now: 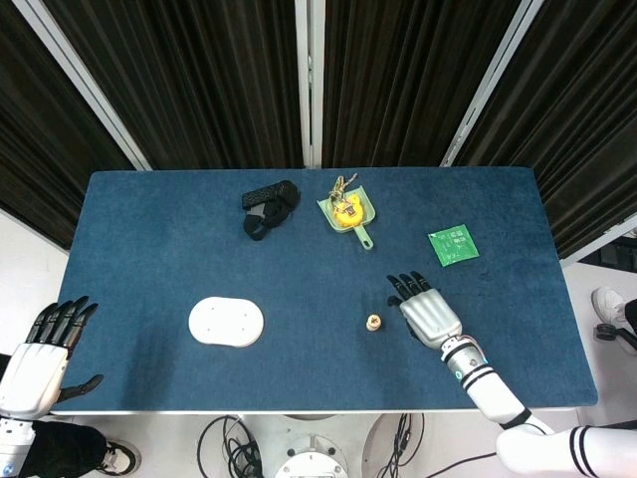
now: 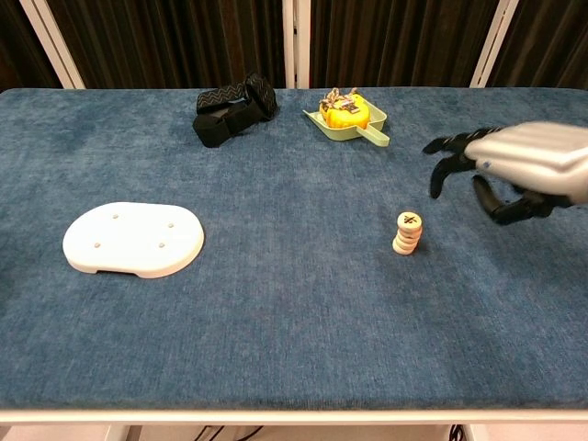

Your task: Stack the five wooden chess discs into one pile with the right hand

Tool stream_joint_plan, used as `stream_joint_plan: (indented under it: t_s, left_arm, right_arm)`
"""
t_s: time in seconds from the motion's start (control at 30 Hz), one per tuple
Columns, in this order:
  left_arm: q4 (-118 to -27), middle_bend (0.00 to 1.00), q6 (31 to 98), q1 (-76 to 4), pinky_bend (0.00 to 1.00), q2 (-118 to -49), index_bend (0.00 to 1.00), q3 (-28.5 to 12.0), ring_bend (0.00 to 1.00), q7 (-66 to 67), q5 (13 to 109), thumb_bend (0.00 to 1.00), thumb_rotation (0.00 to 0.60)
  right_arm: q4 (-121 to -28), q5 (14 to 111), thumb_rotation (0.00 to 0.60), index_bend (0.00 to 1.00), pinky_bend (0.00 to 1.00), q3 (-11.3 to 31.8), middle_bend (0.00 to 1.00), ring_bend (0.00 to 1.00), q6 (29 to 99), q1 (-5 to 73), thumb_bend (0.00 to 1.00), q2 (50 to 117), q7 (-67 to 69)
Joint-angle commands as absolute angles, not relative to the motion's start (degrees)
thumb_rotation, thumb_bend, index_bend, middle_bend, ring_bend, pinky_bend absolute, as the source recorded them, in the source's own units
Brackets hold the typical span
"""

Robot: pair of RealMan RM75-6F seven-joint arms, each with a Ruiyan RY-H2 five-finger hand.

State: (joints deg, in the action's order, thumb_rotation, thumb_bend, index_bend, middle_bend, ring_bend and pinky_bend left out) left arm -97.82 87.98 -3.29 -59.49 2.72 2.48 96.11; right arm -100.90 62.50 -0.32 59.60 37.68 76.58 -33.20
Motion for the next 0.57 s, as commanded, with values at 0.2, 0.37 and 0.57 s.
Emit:
stream_joint_plan:
  t_s: [0.2,0.37,0.57]
  left_arm:
    - [-97.39,0.00,87.96,-3.39,0.00,-59.62,0.00,2.35,0.00,1.89,95.55,0.06,0.600]
    - [-97.03,0.00,87.11,-3.68,0.00,-59.89,0.00,2.21,0.00,1.96,94.79,0.06,0.600]
    - [-96.80,0.00,86.77,-4.05,0.00,-60.40,0.00,1.71,0.00,2.82,94.29,0.06,0.600]
  right_arm:
    - [-95.85,76.58,0.600,0.00,0.00,-3.93,0.00,0.00,78.84,26.70,0.26,72.25,-32.06]
    - [-94.64,75.03,0.600,0.00,0.00,-5.03,0.00,0.00,86.74,19.00,0.03,70.18,-32.70]
    - [-93.80,76.78,0.600,0.00,0.00,-5.48,0.00,0.00,90.94,13.75,0.03,67.78,-27.66]
